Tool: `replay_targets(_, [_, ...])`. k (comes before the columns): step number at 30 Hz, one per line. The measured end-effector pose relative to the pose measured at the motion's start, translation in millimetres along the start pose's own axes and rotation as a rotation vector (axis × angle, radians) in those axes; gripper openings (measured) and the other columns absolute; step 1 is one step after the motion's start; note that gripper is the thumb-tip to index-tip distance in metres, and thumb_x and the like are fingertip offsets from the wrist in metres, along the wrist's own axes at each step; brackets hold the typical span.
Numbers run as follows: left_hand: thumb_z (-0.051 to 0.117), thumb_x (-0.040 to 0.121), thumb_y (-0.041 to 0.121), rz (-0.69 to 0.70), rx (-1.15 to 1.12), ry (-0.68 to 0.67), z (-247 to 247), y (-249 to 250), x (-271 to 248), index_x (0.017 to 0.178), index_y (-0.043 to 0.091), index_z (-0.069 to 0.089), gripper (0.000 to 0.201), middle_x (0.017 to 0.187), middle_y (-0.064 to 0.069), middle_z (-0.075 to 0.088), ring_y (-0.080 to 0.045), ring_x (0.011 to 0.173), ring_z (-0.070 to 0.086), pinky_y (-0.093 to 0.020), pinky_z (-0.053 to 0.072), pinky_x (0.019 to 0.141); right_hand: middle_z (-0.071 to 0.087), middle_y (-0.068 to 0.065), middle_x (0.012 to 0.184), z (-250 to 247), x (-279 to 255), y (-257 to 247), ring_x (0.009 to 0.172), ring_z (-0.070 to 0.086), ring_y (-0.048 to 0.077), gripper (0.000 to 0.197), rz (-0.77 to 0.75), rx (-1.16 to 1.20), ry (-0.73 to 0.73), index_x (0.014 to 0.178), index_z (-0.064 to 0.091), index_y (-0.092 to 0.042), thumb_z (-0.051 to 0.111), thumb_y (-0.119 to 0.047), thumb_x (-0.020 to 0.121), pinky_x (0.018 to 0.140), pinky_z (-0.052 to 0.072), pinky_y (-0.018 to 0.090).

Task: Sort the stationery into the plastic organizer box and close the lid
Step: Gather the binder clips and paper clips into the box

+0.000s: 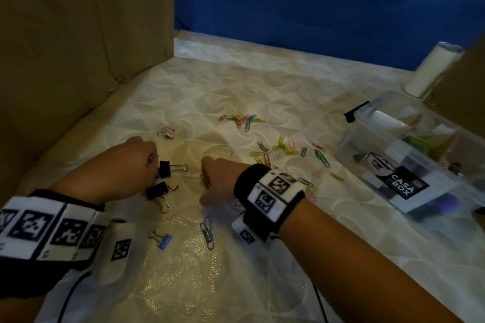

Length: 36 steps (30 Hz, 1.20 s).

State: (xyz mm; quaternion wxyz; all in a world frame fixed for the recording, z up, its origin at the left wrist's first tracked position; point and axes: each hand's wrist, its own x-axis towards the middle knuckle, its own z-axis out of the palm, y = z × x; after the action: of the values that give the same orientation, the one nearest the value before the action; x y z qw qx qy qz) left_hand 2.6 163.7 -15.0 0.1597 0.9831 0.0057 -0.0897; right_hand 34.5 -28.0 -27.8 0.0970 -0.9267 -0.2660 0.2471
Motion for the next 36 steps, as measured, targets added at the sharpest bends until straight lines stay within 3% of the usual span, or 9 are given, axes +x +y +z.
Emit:
replay_targets(2, [0.049,0.093,0.025,-0.057,0.048,-0.062,-1,3,7,0.090,0.015,0.053,0.011,0.095,-0.003,0.047,-0.020,0.082,0.051,-0.031,0.038,0.072,0.046,-0.004,0.081,-7,-2,12,0.074,0.051,0.019,0.049,0.028,0.227,-0.063,0.117,0.033,-0.015,0.065,-0.033,0.085,0.056,0.038,0.026])
replay_targets(6, [0.055,0.089,0.045,-0.163,0.302,-0.240,-3,2,27,0.117,0.015,0.049,0.041,0.112,-0.005,0.055,-0.021,0.098,0.053,-0.028,0.041,0.077,0.055,0.007,0.074,-2,-5,26,0.055,0.051,0.018,0.035,0.148,0.789,-0.027,0.105,0.032,-0.019,0.058,-0.011,0.084,0.052,0.043,0.025])
replay_targets(9, [0.060,0.084,0.044,-0.179,0.392,-0.301,2,0,37,0.108,0.014,0.049,0.040,0.087,0.001,0.054,-0.018,0.083,0.053,-0.027,0.041,0.067,0.047,0.009,0.064,4,-4,30,0.052,0.045,0.019,0.026,0.206,0.971,0.034,0.094,0.037,-0.020,0.046,0.001,0.082,0.047,0.039,0.025])
replay_targets(13, [0.062,0.082,0.041,-0.158,0.416,-0.310,3,2,41,0.093,0.014,0.059,0.029,0.090,-0.002,0.061,-0.019,0.081,0.057,-0.026,0.044,0.071,0.050,0.007,0.070,3,-3,32,0.059,0.045,0.019,0.016,0.140,0.723,0.059,0.088,0.043,-0.024,0.050,-0.010,0.084,0.055,0.037,0.030])
replay_targets(17, [0.056,0.088,0.045,-0.168,0.295,-0.338,0,2,42,0.056,0.016,0.042,0.045,0.059,0.000,0.047,-0.015,0.056,0.041,-0.026,0.034,0.059,0.058,0.002,0.091,0,-6,16,0.078,0.053,0.019,0.020,0.029,0.401,-0.003,0.098,0.049,-0.024,0.059,-0.031,0.082,0.072,0.044,0.032])
replay_targets(21, [0.050,0.094,0.038,-0.138,0.144,-0.258,-11,7,37,0.068,0.012,0.048,0.037,0.079,-0.018,0.059,-0.016,0.061,0.042,-0.029,0.031,0.055,0.054,-0.001,0.093,-5,5,-20,0.082,0.054,0.020,0.030,-0.058,0.148,0.104,0.109,0.047,-0.021,0.059,-0.038,0.087,0.068,0.043,0.031])
replay_targets(23, [0.048,0.095,0.035,-0.158,0.042,-0.190,-18,9,34,0.085,0.009,0.051,0.028,0.085,-0.012,0.057,-0.020,0.073,0.048,-0.031,0.033,0.062,0.057,0.001,0.097,-1,16,-36,0.079,0.054,0.019,0.040,-0.059,0.043,0.126,0.118,0.043,-0.019,0.059,-0.040,0.087,0.067,0.044,0.032])
replay_targets(30, [0.033,0.100,0.033,-0.222,-0.475,-0.039,-25,-4,30,0.076,0.017,0.043,0.030,0.073,-0.004,0.043,-0.018,0.059,0.037,-0.028,0.032,0.055,0.044,0.010,0.137,18,20,-44,0.115,0.054,0.031,0.060,0.019,-0.083,0.080,0.147,0.025,-0.022,0.049,-0.031,0.093,0.077,0.041,0.034])
replay_targets(36, [0.034,0.090,0.022,-0.278,-1.061,0.038,-24,7,29,0.071,0.016,0.039,0.021,0.069,-0.003,0.044,-0.011,0.044,0.024,-0.021,0.021,0.043,0.036,0.015,0.128,31,0,-34,0.107,0.053,0.039,0.050,0.061,-0.165,0.037,0.137,0.030,-0.017,0.050,-0.023,0.091,0.071,0.040,0.038])
